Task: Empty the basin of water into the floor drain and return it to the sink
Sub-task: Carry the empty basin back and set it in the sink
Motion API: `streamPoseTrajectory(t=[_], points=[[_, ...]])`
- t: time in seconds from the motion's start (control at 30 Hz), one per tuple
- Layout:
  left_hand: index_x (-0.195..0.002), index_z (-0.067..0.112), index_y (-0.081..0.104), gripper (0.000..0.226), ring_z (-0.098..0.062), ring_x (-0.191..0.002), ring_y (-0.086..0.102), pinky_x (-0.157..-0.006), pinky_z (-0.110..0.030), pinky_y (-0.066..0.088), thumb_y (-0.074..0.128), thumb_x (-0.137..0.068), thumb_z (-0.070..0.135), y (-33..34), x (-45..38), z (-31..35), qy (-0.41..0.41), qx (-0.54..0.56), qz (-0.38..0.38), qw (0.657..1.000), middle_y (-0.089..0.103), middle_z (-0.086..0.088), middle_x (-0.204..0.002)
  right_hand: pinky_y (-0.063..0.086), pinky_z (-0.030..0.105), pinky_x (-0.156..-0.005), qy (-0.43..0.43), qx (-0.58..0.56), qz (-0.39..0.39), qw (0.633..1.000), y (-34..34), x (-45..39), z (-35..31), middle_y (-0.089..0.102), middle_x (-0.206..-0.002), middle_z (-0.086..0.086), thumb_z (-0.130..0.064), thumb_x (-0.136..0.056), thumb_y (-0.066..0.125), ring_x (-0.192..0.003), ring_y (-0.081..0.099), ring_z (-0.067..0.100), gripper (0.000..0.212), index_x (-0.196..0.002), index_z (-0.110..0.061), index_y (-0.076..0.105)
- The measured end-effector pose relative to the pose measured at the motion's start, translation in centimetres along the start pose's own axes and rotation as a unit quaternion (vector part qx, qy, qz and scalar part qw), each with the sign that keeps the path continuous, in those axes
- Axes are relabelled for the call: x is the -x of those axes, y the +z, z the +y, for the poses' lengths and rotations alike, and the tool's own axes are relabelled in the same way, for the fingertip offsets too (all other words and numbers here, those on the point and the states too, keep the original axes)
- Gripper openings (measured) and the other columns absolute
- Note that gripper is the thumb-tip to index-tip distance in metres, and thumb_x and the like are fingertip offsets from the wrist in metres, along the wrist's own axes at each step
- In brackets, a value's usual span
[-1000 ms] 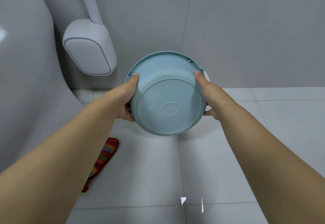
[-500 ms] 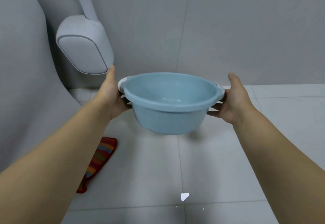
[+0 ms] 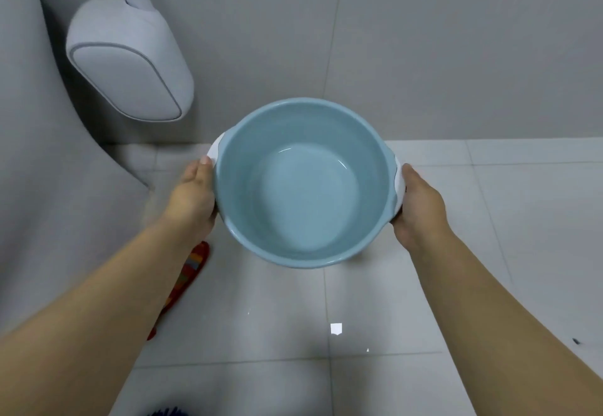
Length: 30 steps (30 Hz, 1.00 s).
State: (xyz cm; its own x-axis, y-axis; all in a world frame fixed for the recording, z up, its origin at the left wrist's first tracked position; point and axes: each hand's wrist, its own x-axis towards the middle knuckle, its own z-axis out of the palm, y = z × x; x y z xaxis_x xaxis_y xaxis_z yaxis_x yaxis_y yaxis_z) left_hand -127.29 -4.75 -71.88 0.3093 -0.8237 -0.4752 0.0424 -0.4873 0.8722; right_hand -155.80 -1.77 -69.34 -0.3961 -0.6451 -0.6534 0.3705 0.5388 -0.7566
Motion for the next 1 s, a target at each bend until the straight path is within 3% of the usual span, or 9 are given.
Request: streamPoseTrajectory(t=[0.1,0.3,0.43,0.53,0.63,0.67,0.8,0.93,1.0], points=[[-0.114,0.016,0.055,0.024,-0.009,-0.076,0.059,-0.052,-0.015,0.051,0.034,-0.110,0.027,0.9,2.0,0.1,-0.026,0.012,0.027,0.999,0.062,0.004,-0.091,0.052,0.040,-0.089,0.010,0.033,0.032,0.999,-0.1,1.5,-0.7,0.062,-0.094,-0.011,-0.033,-0.105,0.047,-0.090,0.063,0.017,0.014,-0.102,-0.024,0.058],[-0.093,0.025,0.057,0.024,-0.009,-0.083,0.064,-0.070,-0.025,0.054,0.038,-0.108,0.026,2.1,6.8,5.8,-0.076,0.067,0.047,0.994,0.064,0.007,-0.094,0.050,0.038,-0.096,0.022,0.014,0.098,0.995,-1.1,7.0,-5.8,0.061,-0.106,-0.014,-0.028,-0.107,0.044,-0.091,0.060,0.007,0.022,-0.108,-0.018,0.063],[-0.095,0.029,0.061,0.016,-0.030,-0.111,0.066,-0.097,-0.053,0.054,0.047,-0.100,0.036,1.3,12.3,11.0,-0.100,0.077,0.055,0.990,0.069,-0.002,-0.110,0.048,0.029,-0.090,0.015,0.022,0.123,0.992,-1.8,12.7,-10.7,0.036,-0.112,-0.028,-0.029,-0.107,0.042,-0.100,0.042,-0.009,0.041,-0.139,-0.006,0.051],[-0.093,0.031,0.063,0.017,-0.034,-0.103,0.069,-0.092,-0.063,0.053,0.050,-0.093,0.043,-0.5,17.5,15.5,-0.109,0.066,0.057,0.990,0.070,-0.004,-0.103,0.048,0.022,-0.082,0.015,0.019,0.128,0.991,-2.4,18.1,-14.6,0.035,-0.113,-0.029,-0.031,-0.106,0.043,-0.099,0.044,-0.010,0.043,-0.143,-0.010,0.050],[-0.092,0.029,0.059,0.022,-0.026,-0.069,0.058,-0.058,-0.042,0.056,0.043,-0.102,0.040,-2.5,22.2,20.6,-0.099,0.033,0.065,0.992,0.062,-0.005,-0.087,0.047,0.019,-0.077,0.015,0.022,0.121,0.992,-2.5,23.9,-18.1,0.038,-0.104,-0.030,-0.032,-0.107,0.044,-0.090,0.056,-0.007,0.043,-0.143,-0.011,0.051],[-0.092,0.029,0.059,0.024,-0.026,-0.068,0.056,-0.057,-0.038,0.050,0.041,-0.103,0.040,-3.2,23.5,21.8,-0.097,0.021,0.070,0.993,0.061,-0.006,-0.088,0.046,0.018,-0.075,0.017,0.025,0.117,0.993,-2.5,25.7,-19.1,0.035,-0.102,-0.030,-0.032,-0.107,0.043,-0.091,0.053,-0.009,0.043,-0.142,-0.008,0.051],[-0.089,0.028,0.061,0.024,-0.027,-0.075,0.057,-0.067,-0.047,0.045,0.043,-0.101,0.040,-6.1,28.5,28.4,-0.102,0.039,0.076,0.991,0.061,-0.005,-0.087,0.045,0.031,-0.102,0.005,0.050,0.101,0.994,-2.8,32.8,-24.1,0.044,-0.128,-0.016,-0.028,-0.107,0.042,-0.109,0.041,-0.003,0.044,-0.139,0.003,0.044],[-0.084,0.027,0.060,0.025,-0.020,-0.070,0.051,-0.064,-0.034,0.040,0.045,-0.101,0.038,-9.4,33.4,35.5,-0.089,0.048,0.069,0.992,0.057,-0.003,-0.080,0.043,0.016,-0.071,-0.020,0.075,0.071,0.994,-2.3,39.4,-29.7,0.050,-0.122,-0.013,-0.025,-0.107,0.041,-0.102,0.051,-0.011,0.026,-0.113,-0.006,0.058],[-0.079,0.024,0.057,0.028,-0.021,-0.063,0.050,-0.057,-0.030,0.039,0.046,-0.101,0.037,-11.4,35.8,39.6,-0.070,0.056,0.070,0.993,0.055,-0.001,-0.076,0.045,0.026,-0.082,-0.022,0.076,0.056,0.995,-1.6,43.0,-32.6,0.052,-0.126,0.000,-0.026,-0.105,0.043,-0.115,0.047,0.007,0.031,-0.116,0.002,0.051]])
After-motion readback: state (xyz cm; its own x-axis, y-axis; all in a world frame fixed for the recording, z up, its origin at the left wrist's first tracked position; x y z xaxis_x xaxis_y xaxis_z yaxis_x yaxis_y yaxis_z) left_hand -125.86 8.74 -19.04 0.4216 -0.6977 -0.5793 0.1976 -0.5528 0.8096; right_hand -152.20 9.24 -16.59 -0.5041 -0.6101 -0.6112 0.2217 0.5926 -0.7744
